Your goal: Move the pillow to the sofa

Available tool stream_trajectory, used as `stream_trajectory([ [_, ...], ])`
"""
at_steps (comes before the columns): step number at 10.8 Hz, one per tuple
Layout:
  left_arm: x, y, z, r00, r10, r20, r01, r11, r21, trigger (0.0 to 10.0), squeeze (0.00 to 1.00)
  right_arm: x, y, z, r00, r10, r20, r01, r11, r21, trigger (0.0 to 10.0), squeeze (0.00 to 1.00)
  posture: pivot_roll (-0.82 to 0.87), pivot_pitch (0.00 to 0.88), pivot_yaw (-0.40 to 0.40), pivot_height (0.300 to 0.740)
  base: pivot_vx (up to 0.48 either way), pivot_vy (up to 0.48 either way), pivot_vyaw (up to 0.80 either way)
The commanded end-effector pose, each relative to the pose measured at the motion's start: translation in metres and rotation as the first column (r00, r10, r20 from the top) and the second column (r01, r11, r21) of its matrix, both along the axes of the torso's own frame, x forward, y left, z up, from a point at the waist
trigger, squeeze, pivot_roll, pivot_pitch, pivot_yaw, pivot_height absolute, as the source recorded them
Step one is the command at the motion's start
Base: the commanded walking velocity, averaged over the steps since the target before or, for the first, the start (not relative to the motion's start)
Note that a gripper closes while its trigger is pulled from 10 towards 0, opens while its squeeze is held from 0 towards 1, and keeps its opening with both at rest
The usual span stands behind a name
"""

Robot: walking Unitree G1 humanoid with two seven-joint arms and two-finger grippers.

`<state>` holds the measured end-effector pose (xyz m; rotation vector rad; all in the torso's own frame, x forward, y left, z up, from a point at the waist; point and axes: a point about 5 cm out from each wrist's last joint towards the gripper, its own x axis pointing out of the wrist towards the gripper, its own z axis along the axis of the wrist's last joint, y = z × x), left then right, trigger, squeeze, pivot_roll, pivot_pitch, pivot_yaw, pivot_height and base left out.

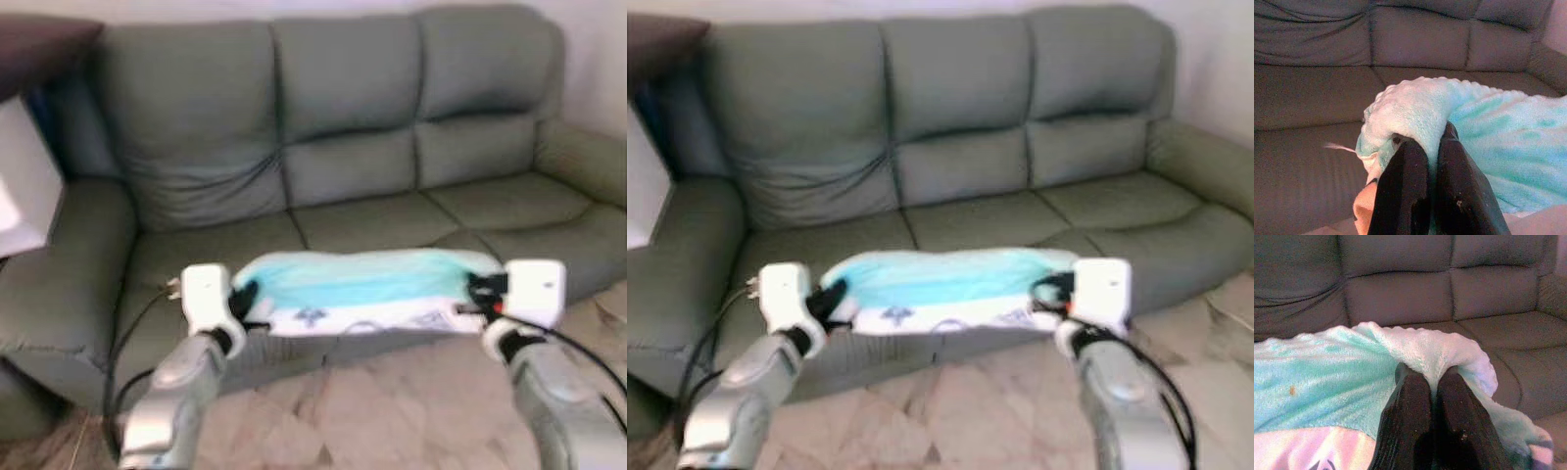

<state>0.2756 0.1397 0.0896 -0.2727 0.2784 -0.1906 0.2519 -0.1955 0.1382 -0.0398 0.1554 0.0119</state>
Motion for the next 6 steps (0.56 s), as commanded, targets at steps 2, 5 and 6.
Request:
stream_trajectory([
  [2, 0.0002, 0.005, 0.0035, 0.999, 0.03, 0.021, -0.03, 0.999, 0.019, 10.0, 0.0, 0.0023, 0.0004, 0.0097, 0.999, 0.008, 0.044, -0.008, 1.0, -0.012, 10.0, 0.0, -0.22, 0.013, 0.017, 0.74, 0.0, 0.0, 0.0],
  [5, 0.0012, 0.0057, 0.0033, 0.999, 0.036, 0.019, -0.036, 0.999, 0.013, 10.0, 0.0, 0.0031, 0.0003, 0.0101, 0.999, 0.009, 0.047, -0.008, 1.0, -0.015, 10.0, 0.0, -0.22, 0.012, 0.018, 0.74, 0.0, -0.203, 0.0],
  [6, 0.0011, 0.0052, 0.0031, 0.999, 0.033, 0.018, -0.034, 0.999, 0.013, 10.0, 0.0, 0.0031, 0.0002, 0.0103, 0.999, 0.007, 0.048, -0.006, 1.0, -0.017, 10.0, 0.0, -0.22, 0.011, 0.018, 0.74, 0.0, -0.319, 0.0],
])
